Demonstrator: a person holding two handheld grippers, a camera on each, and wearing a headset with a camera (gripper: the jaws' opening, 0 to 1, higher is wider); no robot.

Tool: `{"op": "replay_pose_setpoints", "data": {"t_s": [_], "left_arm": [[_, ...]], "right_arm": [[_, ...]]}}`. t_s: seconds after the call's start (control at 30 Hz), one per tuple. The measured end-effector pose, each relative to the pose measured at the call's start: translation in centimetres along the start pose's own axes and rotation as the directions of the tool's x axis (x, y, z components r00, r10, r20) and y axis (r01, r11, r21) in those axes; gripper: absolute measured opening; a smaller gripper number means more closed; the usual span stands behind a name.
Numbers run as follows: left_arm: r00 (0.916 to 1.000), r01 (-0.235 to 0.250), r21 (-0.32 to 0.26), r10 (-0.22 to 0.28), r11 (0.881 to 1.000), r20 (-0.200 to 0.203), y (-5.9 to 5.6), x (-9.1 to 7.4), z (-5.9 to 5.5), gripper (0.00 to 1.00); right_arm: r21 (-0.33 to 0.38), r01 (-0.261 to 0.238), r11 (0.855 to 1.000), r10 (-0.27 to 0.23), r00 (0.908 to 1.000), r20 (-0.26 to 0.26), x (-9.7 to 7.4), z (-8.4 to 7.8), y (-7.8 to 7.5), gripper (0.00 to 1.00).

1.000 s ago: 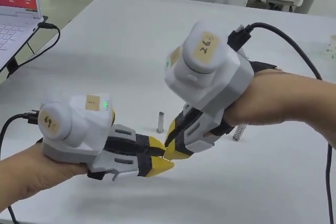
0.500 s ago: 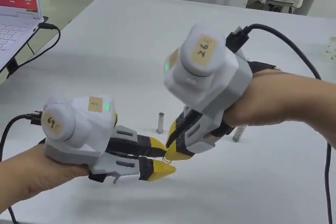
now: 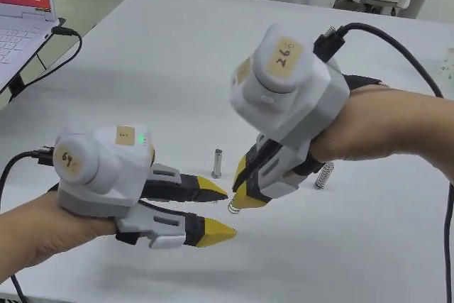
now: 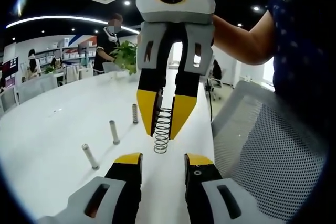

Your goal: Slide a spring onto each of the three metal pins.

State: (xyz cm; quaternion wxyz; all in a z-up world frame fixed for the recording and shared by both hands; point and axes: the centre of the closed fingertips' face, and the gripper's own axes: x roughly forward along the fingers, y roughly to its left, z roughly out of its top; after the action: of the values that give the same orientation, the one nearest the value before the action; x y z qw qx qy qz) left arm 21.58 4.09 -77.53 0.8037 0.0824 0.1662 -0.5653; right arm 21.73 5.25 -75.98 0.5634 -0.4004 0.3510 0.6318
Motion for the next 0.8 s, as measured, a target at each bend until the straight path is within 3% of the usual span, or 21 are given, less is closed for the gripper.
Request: {"op": "replay_pose_setpoints", "data": {"t_s": [0.8], "left_arm": [[0.9915,-0.123,-0.058,0.126,0.991,0.034,2.5,-1.9,-0.7,0.59]], "right_arm": [[0.044,0.038,0.998,-0.037,0.9991,-0.021,-1.4,-1.7,-2.3,0.08]]}}
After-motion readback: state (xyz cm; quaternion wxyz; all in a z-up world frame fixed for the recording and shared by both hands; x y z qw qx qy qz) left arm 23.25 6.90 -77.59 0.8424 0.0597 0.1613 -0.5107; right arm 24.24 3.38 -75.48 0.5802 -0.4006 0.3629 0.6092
